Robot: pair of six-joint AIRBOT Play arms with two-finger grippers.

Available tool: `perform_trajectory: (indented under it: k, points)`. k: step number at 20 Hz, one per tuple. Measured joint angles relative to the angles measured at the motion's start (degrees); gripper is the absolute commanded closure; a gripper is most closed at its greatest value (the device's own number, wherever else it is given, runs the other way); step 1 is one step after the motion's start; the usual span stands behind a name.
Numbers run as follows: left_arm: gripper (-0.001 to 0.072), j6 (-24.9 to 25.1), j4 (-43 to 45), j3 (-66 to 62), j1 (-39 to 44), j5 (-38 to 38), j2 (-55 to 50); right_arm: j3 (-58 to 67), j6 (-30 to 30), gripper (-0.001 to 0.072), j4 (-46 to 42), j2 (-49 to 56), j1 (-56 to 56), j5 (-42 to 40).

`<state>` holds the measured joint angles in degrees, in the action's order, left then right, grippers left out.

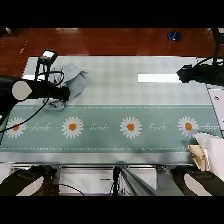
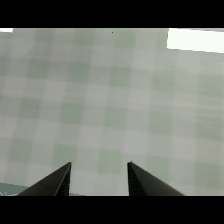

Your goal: Fold the shirts.

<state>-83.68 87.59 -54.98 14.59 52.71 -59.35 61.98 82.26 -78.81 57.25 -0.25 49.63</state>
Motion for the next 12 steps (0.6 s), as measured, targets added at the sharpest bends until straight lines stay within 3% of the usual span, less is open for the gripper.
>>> perform_trajectory:
  k: [2,7,12]
  points:
    - [-0.0013,0.0,0.0,0.0,-0.5,-2.4,-0.1,0.0,0.1,0.0288,0.6,0.0,0.0,0.5]
    - [-0.0013,-0.1,2.6,-0.1,-5.2,-14.4,-4.1,0.0,0.3,0.0288,-0.5,0.1,0.0,2.5]
    - [-0.0013,0.0,3.2,-0.5,-8.7,-20.3,-13.7,0.0,0.3,0.0288,-3.5,0.0,0.0,5.5]
